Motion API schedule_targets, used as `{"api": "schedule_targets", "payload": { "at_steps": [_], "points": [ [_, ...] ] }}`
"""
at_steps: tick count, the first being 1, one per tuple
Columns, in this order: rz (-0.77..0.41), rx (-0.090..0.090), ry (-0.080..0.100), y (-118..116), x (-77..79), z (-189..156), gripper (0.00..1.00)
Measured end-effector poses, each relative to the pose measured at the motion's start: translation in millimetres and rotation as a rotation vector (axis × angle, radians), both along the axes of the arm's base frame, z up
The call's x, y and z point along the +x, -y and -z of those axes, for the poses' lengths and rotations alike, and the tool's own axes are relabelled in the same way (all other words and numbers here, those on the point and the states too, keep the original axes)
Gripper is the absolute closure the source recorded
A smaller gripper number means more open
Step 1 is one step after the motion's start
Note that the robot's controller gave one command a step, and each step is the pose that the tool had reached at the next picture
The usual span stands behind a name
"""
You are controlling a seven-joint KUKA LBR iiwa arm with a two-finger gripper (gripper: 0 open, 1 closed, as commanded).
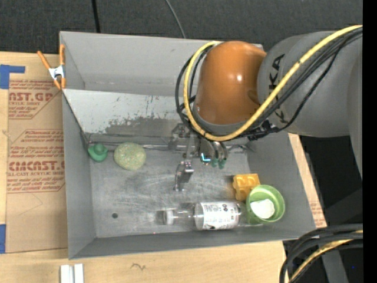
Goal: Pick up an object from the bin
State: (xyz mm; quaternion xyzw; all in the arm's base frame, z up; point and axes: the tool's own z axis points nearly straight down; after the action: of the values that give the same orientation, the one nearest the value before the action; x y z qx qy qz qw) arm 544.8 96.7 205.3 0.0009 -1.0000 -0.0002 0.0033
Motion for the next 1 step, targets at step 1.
{"api": "schedule_targets", "payload": {
  "at_steps": [1],
  "points": [
    [0.002,0.001,0.008,0.6,1.7,-4.4,0.0]
  ]
}}
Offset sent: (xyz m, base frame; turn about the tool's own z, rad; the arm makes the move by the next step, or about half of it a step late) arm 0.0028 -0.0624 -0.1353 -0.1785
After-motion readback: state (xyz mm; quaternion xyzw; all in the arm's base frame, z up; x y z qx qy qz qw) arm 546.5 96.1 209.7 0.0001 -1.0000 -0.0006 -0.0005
